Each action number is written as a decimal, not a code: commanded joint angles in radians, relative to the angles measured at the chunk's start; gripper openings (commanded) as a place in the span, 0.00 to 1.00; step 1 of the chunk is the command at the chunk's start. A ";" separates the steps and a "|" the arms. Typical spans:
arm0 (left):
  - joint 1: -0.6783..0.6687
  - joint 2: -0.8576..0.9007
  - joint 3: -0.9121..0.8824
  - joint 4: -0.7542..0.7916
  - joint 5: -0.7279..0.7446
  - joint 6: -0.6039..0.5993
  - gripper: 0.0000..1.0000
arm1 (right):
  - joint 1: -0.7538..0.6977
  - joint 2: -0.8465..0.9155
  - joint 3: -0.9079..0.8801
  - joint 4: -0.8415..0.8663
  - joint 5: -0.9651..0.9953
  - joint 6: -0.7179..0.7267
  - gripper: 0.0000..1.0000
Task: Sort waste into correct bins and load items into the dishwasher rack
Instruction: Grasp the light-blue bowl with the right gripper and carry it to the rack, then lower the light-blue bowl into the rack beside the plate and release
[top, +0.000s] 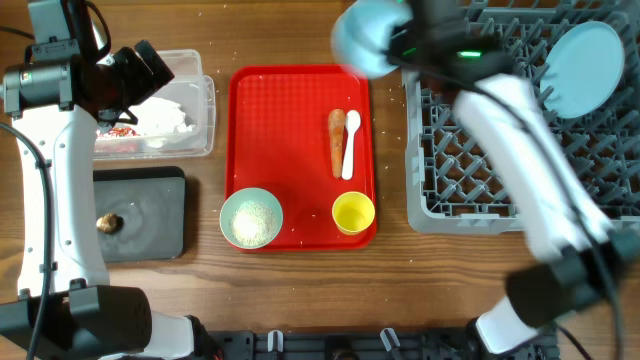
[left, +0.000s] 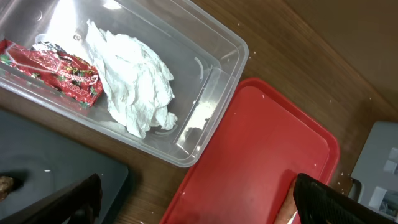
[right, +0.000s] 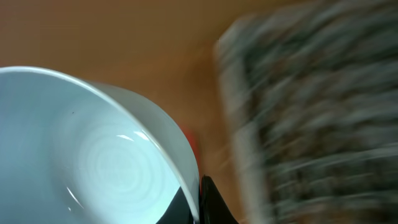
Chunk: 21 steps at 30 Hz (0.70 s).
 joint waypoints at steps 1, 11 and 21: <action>0.003 0.002 -0.003 -0.001 0.008 0.005 0.98 | -0.073 -0.007 -0.006 -0.004 0.465 -0.019 0.04; 0.003 0.002 -0.003 0.000 0.008 0.005 0.98 | -0.195 0.272 -0.054 0.509 0.782 -0.676 0.04; 0.003 0.046 -0.004 0.003 0.008 0.005 0.98 | -0.196 0.455 -0.054 0.873 0.803 -1.270 0.05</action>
